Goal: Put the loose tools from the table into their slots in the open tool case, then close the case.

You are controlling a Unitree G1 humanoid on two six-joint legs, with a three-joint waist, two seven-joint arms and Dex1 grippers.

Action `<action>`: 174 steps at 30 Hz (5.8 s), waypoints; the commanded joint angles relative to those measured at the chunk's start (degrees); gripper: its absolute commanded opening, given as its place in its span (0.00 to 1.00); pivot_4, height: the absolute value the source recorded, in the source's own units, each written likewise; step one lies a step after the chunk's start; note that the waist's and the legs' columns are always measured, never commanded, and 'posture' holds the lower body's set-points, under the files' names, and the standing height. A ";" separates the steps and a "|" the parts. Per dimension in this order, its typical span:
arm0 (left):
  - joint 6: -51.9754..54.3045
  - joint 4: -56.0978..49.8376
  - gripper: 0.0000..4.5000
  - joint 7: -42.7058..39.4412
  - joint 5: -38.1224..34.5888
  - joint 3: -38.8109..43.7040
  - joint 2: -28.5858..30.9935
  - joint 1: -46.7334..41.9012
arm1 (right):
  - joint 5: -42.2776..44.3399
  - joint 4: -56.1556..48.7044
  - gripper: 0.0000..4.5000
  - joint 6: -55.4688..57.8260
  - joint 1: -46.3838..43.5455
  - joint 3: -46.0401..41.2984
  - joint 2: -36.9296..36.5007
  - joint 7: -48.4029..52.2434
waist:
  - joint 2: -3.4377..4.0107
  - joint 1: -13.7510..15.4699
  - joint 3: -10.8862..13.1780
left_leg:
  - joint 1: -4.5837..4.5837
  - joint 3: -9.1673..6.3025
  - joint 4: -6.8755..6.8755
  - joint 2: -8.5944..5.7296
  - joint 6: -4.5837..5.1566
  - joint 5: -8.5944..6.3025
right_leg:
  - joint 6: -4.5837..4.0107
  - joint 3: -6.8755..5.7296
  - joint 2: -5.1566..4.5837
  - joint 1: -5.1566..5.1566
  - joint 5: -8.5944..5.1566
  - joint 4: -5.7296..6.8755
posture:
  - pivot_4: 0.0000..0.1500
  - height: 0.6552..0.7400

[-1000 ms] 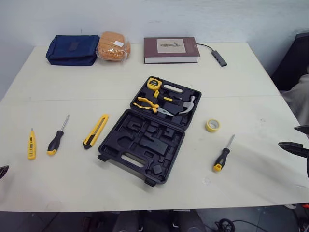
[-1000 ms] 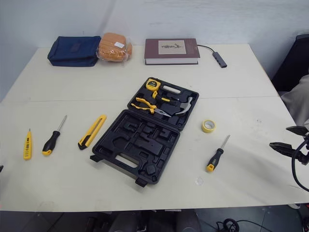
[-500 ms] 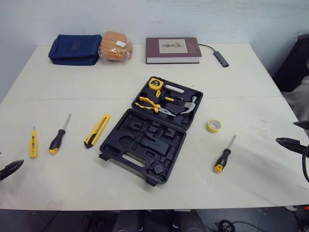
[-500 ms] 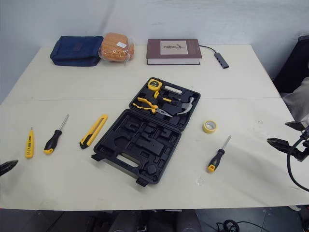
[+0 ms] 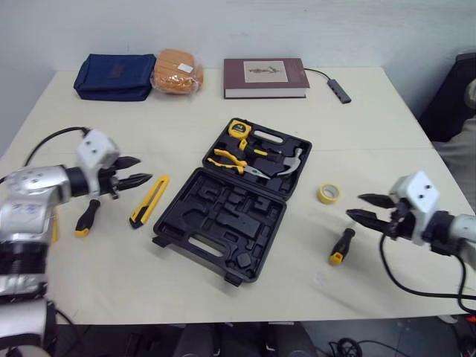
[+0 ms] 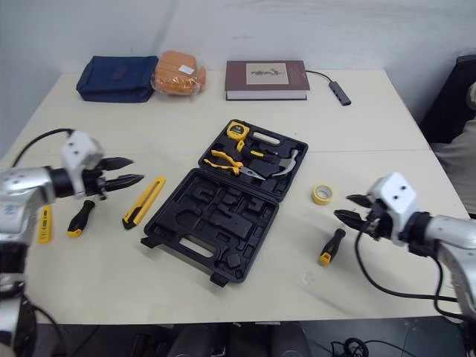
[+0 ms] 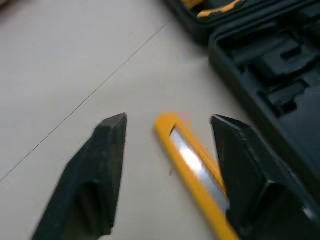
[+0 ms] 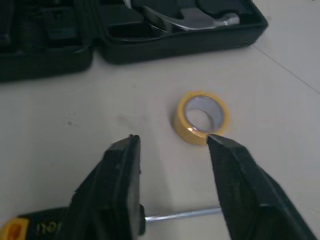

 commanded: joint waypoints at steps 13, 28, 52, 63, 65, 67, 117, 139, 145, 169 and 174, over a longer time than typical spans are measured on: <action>-17.43 40.29 0.02 7.49 16.06 -11.60 -17.07 -24.95 | -6.77 -1.09 0.00 9.28 -11.21 16.18 8.99 -11.36 | -0.29 1.83 0.08 | -0.55 0.02 0.54 -0.01 0.12 0.00 | 0.10 -0.30 0.03 -0.42 0.06 0.25 | 1.00 1.00; -20.54 50.87 0.02 11.49 20.41 -11.64 -25.27 -30.90 | -10.32 2.78 0.00 12.88 -17.22 21.77 13.33 -13.18 | -0.36 2.74 0.04 | -0.56 -0.02 0.78 -0.06 0.27 -0.03 | 0.11 -0.70 -0.03 -0.23 0.06 0.36 | 1.00 1.00; -27.23 48.73 0.02 -5.46 20.72 -11.48 -26.45 -28.96 | -11.66 6.17 0.00 5.11 -18.22 20.07 10.49 -4.43 | -0.36 2.36 0.04 | -0.61 -0.04 1.01 -0.05 0.36 -0.09 | 0.17 -0.89 -0.04 -0.11 0.09 0.31 | 1.00 1.00; -28.58 35.80 0.02 -19.16 17.90 -12.55 -24.15 -18.91 | -11.89 6.70 0.00 -3.48 -18.78 23.73 9.73 6.33 | -0.35 1.62 0.04 | -0.59 -0.02 1.03 0.02 0.36 -0.09 | 0.16 -0.88 -0.10 -0.11 0.09 0.32 | 1.00 1.00; -26.53 28.83 0.02 -21.10 16.38 -12.89 -22.96 -14.54 | -12.74 6.96 0.00 -5.02 -19.28 24.80 9.68 7.79 | -0.35 1.08 0.03 | -0.55 -0.02 1.02 0.03 0.35 -0.09 | 0.16 -0.87 -0.13 -0.10 0.09 0.31 | 1.00 1.00; -24.21 21.54 0.02 -21.92 15.06 -13.27 -21.57 -10.06 | -13.80 7.45 0.00 -6.42 -19.62 25.56 9.67 8.78 | -0.34 0.73 0.03 | -0.51 -0.02 1.00 0.04 0.35 -0.09 | 0.16 -0.86 -0.15 -0.09 0.09 0.32 | 1.00 1.00; -0.46 -16.05 0.02 -10.52 6.42 -8.16 -8.46 13.43 | -22.41 7.67 0.00 -13.68 -18.28 25.14 9.49 11.28 | -0.32 -0.34 -0.02 | -0.31 -0.13 0.88 0.11 0.21 -0.14 | 0.12 -0.34 -0.24 0.01 0.07 0.35 | 1.00 1.00; 22.18 -31.40 0.91 -3.47 -20.99 54.00 -2.22 60.89 | 1.21 10.61 0.88 3.72 12.78 -28.96 -5.34 19.88 | -0.17 0.78 0.00 | -0.02 -0.36 0.30 0.10 0.33 -0.37 | -0.05 -0.29 -0.40 0.36 0.08 -0.52 | 1.00 1.00; 11.82 -12.59 1.00 1.07 -15.83 63.07 0.40 65.36 | -3.77 25.78 0.99 -6.48 16.16 -32.57 -10.25 20.59 | -0.08 0.66 0.04 | 0.03 -0.10 0.07 0.10 0.50 -0.59 | -0.15 -0.05 -0.41 0.11 0.03 -0.55 | 1.00 1.00; 37.32 -35.39 1.00 23.95 -19.18 41.51 -0.57 49.92 | 27.36 -11.03 0.99 15.55 -13.06 -7.32 -1.54 5.49 | -0.01 -0.35 0.10 | 0.35 -0.03 -0.61 0.12 -0.01 -0.17 | -0.31 0.00 -0.39 0.06 -0.02 -0.43 | 1.00 1.00; 39.33 -32.38 1.00 25.83 -17.64 33.11 0.80 41.46 | 30.09 -13.87 0.99 15.75 -25.46 3.69 3.71 4.08 | -0.15 -0.32 0.07 | 0.32 -0.02 -0.57 0.10 -0.07 -0.15 | -0.29 -0.02 -0.37 0.04 -0.01 -0.43 | 1.00 1.00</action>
